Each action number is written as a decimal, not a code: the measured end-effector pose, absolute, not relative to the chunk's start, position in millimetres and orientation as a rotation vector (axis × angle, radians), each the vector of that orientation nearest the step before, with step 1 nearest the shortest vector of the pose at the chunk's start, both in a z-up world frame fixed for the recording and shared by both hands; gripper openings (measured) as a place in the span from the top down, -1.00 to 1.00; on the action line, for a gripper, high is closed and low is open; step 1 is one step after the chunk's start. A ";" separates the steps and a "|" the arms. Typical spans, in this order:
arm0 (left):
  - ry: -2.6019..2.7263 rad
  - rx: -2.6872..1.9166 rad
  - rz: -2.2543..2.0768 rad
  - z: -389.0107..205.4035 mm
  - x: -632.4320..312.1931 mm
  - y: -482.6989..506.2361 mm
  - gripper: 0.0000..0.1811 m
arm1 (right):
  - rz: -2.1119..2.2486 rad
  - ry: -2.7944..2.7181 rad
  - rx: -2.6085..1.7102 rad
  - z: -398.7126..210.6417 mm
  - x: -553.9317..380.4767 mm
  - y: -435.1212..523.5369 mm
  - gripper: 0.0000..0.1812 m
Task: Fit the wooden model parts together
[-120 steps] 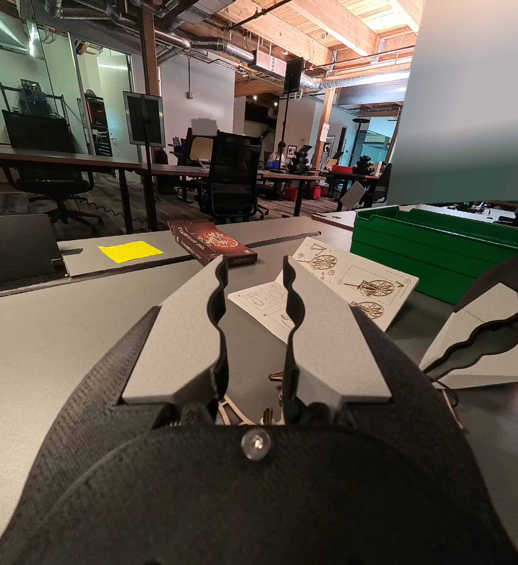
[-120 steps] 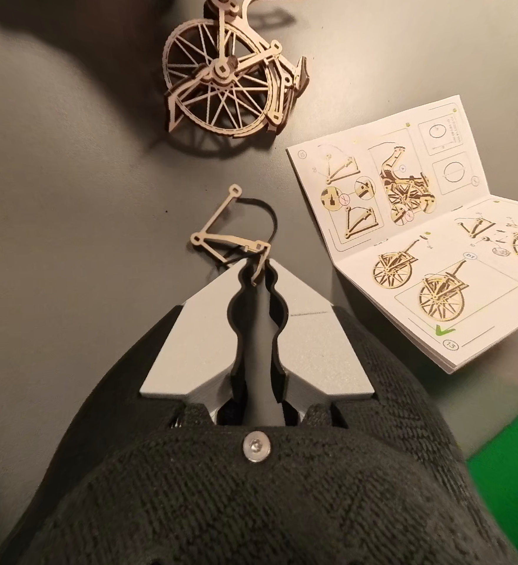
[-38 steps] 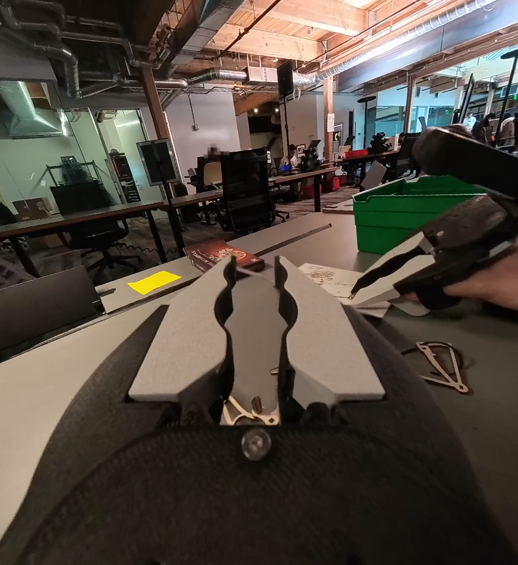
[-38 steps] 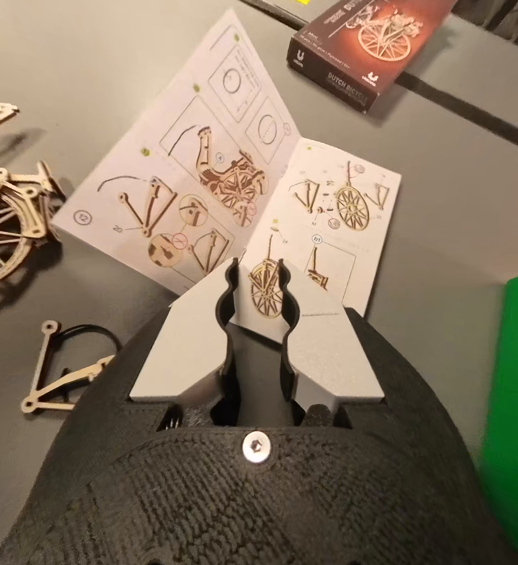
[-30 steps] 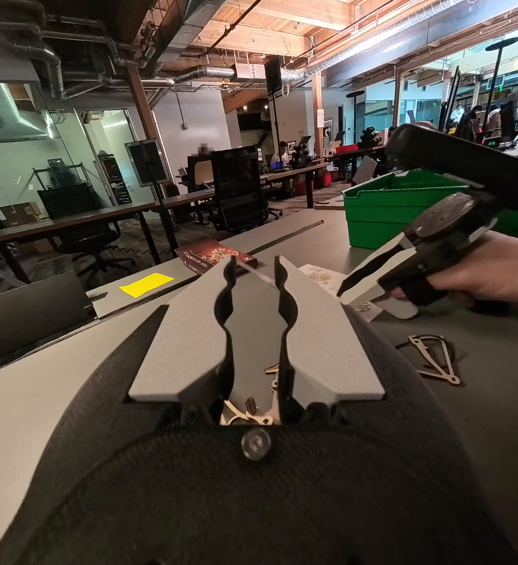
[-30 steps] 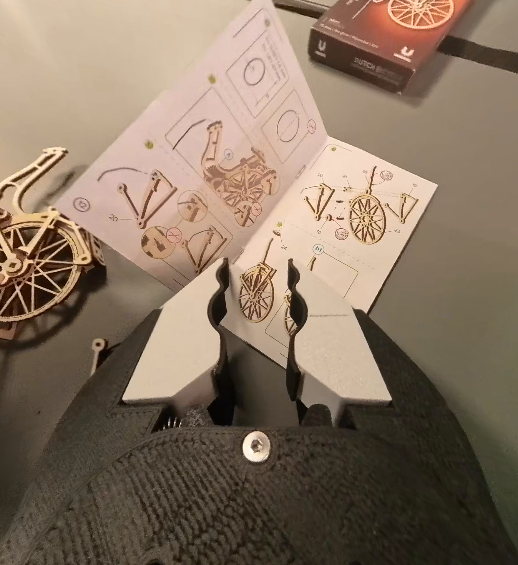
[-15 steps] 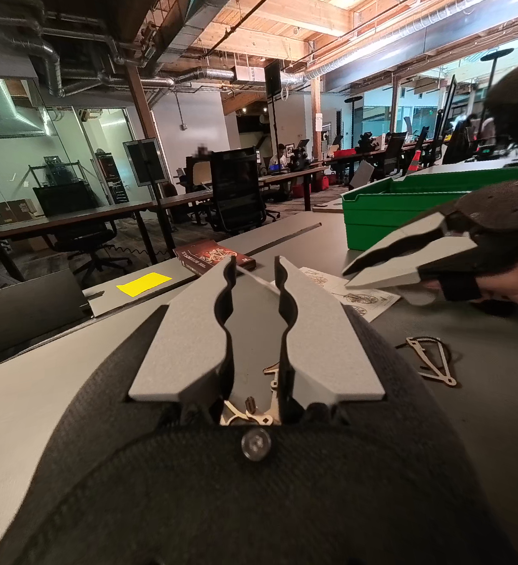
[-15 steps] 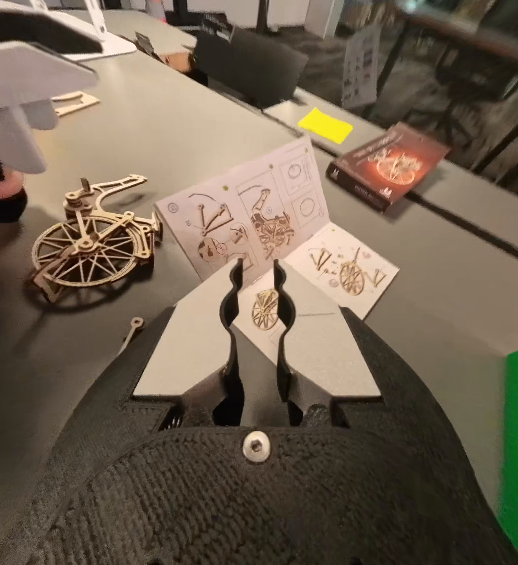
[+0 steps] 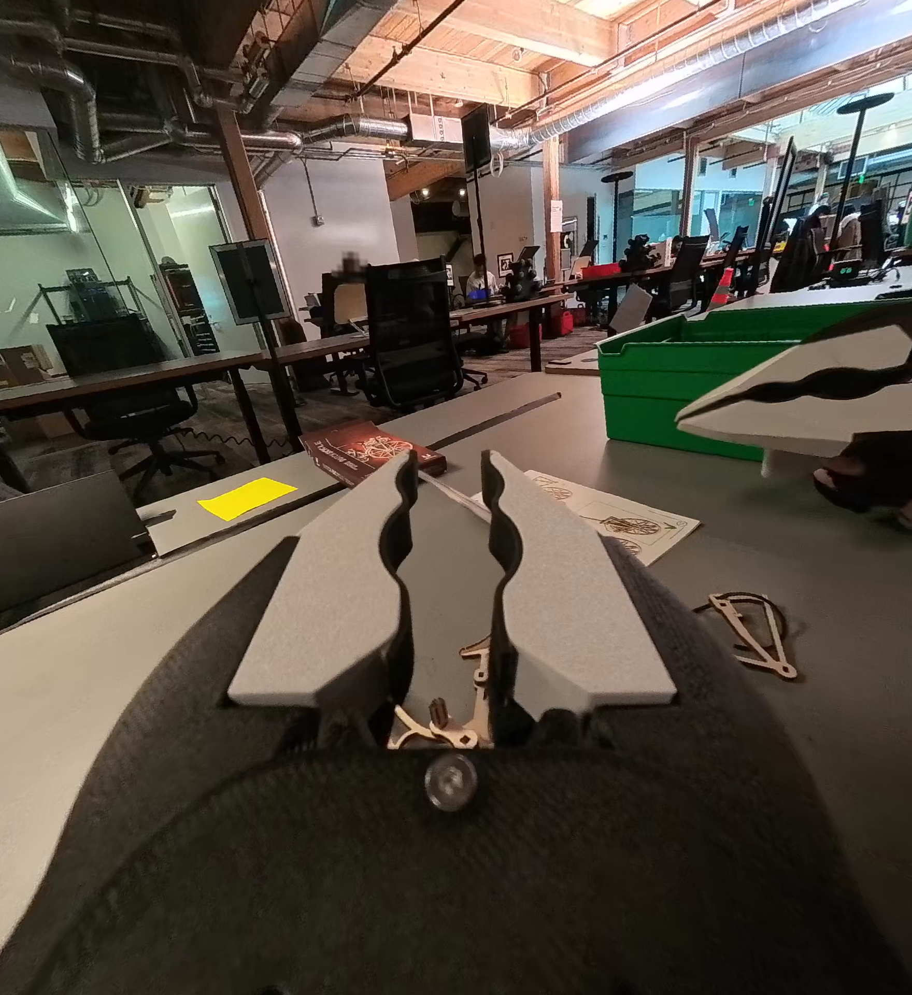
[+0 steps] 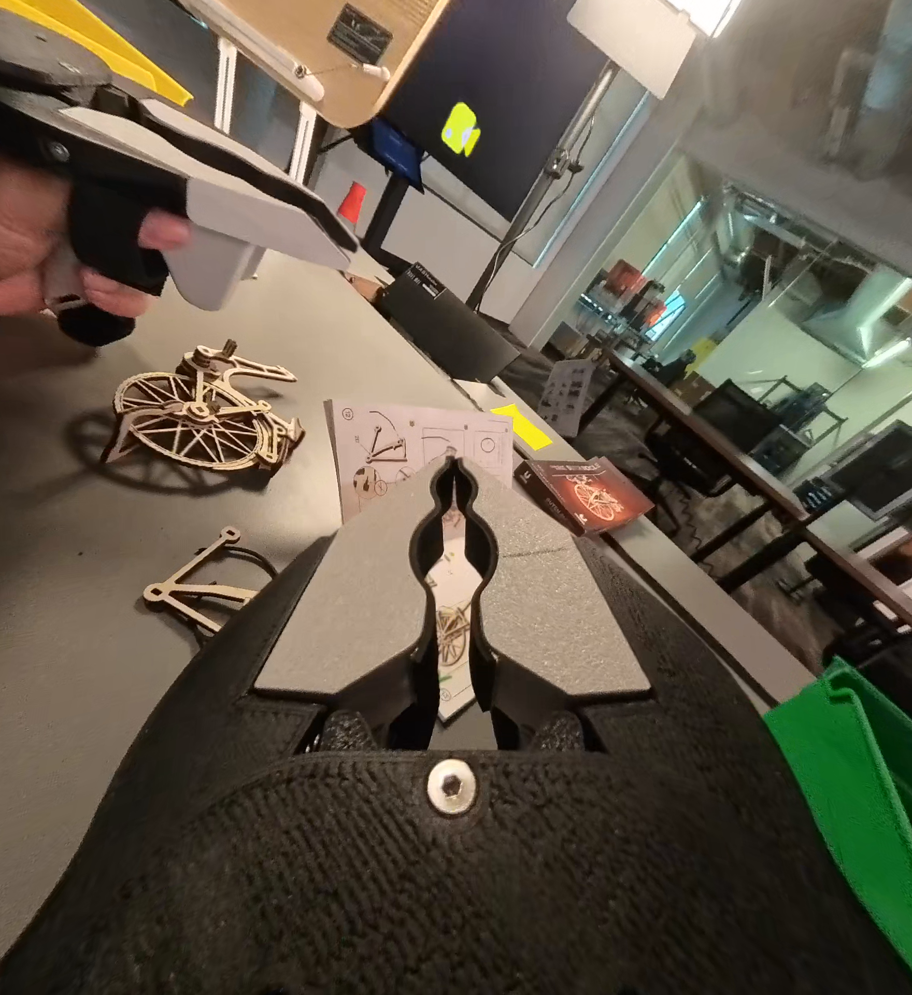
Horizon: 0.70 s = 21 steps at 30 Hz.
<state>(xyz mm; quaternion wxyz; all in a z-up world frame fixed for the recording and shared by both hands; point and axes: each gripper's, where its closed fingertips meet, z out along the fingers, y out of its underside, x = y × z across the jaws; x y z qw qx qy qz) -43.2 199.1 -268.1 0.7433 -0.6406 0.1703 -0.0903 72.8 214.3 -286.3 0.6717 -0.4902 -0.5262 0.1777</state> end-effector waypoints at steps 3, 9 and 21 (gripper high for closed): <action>0.374 -1.406 -0.198 -268.5 -43.2 199.4 0.76 | 0.417 -1.179 -1.111 -286.5 72.8 215.1 1.00; 0.382 -1.406 -0.193 -269.0 -42.6 199.2 0.77 | 0.442 -1.185 -1.143 -291.1 71.4 217.5 1.00; 0.386 -1.408 -0.197 -269.8 -42.4 199.5 0.78 | 0.470 -1.215 -1.178 -298.7 67.8 217.6 1.00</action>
